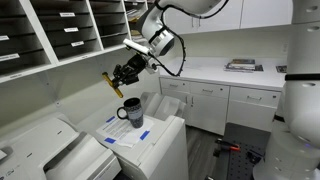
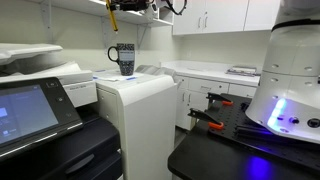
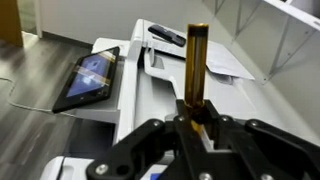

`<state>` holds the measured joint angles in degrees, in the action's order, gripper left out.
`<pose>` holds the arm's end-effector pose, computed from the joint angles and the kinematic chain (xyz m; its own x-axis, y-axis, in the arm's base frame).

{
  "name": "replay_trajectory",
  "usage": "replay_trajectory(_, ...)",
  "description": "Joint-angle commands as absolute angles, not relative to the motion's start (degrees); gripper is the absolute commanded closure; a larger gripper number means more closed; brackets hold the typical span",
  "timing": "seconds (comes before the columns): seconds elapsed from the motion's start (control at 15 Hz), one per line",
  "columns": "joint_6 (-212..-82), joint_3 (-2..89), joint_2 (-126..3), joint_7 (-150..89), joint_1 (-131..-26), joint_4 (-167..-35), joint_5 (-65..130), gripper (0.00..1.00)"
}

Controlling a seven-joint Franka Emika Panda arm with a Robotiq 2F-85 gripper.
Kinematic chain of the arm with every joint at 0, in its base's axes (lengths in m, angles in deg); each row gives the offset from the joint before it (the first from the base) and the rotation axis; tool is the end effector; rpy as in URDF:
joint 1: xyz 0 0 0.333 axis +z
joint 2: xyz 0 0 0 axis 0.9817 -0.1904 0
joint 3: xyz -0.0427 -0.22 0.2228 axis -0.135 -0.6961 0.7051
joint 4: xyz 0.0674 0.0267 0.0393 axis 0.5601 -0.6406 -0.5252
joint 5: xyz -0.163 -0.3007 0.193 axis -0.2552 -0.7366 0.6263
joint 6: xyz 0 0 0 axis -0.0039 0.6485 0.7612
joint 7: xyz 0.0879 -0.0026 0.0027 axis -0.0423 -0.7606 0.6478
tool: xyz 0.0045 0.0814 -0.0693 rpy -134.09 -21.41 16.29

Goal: Pick up the yellow pen and put it in the black cup.

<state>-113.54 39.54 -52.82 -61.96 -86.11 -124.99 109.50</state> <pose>0.5661 -0.0652 0.4079 0.2724 -0.4120 -0.8695 -0.9267 0.1310 -0.3524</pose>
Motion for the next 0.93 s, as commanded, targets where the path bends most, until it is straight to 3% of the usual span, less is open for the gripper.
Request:
replay_trajectory(0.0,-115.8,39.3,-49.6,-62.3,-86.2,-129.7,112.2,0.95)
replay_trajectory(0.67,-116.2,37.5,-49.2,-54.6,-88.5,-134.2,115.9,0.95)
replay_trajectory(0.73,-115.5,37.5,-50.6,-56.9,-88.4,-133.0,115.0,0.78)
replay_trajectory(0.87,-115.5,37.4,-50.6,-55.6,-88.6,-133.0,115.0,0.78)
